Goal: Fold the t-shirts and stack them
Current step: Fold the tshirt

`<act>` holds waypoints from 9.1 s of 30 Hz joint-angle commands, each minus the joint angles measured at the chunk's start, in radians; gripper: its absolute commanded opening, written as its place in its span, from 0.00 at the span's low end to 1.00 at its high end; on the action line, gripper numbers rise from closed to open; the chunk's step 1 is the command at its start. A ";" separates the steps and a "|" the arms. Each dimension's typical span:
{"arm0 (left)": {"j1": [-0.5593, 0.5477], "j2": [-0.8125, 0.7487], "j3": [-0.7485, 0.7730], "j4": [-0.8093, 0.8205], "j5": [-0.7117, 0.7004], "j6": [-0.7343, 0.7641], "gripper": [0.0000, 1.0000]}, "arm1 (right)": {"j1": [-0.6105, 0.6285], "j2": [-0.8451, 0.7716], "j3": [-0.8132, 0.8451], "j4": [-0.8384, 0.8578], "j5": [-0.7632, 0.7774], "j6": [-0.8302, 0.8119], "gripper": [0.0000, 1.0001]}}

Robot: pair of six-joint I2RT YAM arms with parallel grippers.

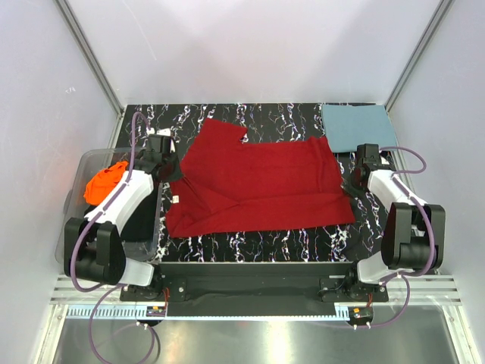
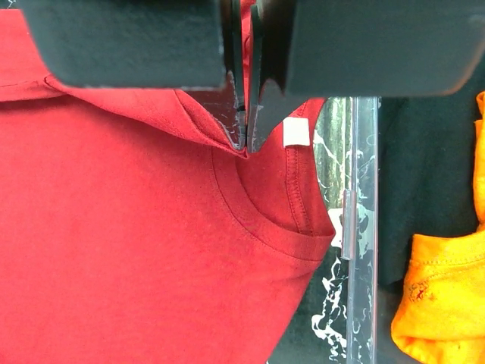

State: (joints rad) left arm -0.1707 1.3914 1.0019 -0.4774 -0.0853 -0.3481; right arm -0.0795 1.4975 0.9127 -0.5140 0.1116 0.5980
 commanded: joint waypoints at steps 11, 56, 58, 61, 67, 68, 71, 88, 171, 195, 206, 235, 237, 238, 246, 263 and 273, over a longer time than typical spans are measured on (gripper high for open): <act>0.007 0.040 0.087 0.019 0.027 0.020 0.00 | -0.005 -0.026 0.080 -0.081 0.003 0.032 0.36; 0.005 0.455 0.449 -0.113 0.128 0.129 0.20 | -0.034 -0.091 -0.132 -0.070 -0.019 0.042 0.30; 0.002 0.436 0.460 -0.118 0.111 0.106 0.31 | -0.032 -0.135 -0.120 -0.072 -0.042 0.034 0.31; -0.032 0.388 0.457 -0.122 0.098 0.090 0.40 | -0.032 -0.192 -0.106 -0.077 -0.085 0.039 0.31; -0.134 0.272 0.263 -0.092 0.139 -0.043 0.39 | -0.031 -0.278 -0.089 -0.078 -0.168 0.049 0.32; -0.162 0.246 0.230 -0.078 0.142 -0.063 0.39 | -0.031 -0.287 -0.089 -0.078 -0.180 0.051 0.32; -0.208 0.206 0.128 -0.032 0.154 -0.143 0.36 | -0.031 -0.319 -0.089 -0.078 -0.202 0.052 0.32; -0.260 0.143 -0.108 0.154 0.119 -0.311 0.41 | -0.031 -0.333 -0.094 -0.081 -0.237 0.025 0.32; -0.329 0.466 0.455 0.094 0.228 0.094 0.33 | -0.031 -0.296 -0.087 -0.061 -0.269 0.039 0.34; -0.388 -0.178 -0.242 -0.213 -0.117 -0.253 0.37 | -0.057 -0.045 -0.178 -0.061 -0.210 0.189 0.31; -0.418 -0.026 -0.237 -0.243 -0.272 -0.296 0.36 | -0.166 -0.094 -0.196 -0.112 -0.145 0.183 0.33; -0.533 0.000 -0.065 -0.328 -0.248 -0.370 0.07 | -0.255 -0.266 -0.133 -0.205 -0.274 0.163 0.00; -0.532 0.001 -0.066 -0.325 -0.241 -0.388 0.04 | -0.252 -0.221 -0.121 -0.201 -0.305 0.174 0.00; -0.532 0.003 -0.069 -0.325 -0.243 -0.419 0.00 | -0.247 -0.211 -0.117 -0.199 -0.315 0.180 0.00; -0.487 -0.029 -0.167 -0.216 -0.178 -0.551 0.00 | -0.111 -0.152 -0.075 -0.184 -0.260 0.264 0.00; -0.386 0.149 -0.157 -0.435 -0.349 -0.721 0.00 | -0.111 -0.098 -0.213 -0.227 -0.067 0.324 0.00; -0.444 0.124 -0.169 -0.464 -0.327 -0.778 0.00 | -0.114 -0.338 -0.298 -0.270 -0.020 0.365 0.00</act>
State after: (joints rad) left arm -0.5957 1.5421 0.8352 -0.9047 -0.3813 -1.0912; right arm -0.1898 1.2079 0.6231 -0.7609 0.0246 0.9329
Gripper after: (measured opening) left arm 0.009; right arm 0.011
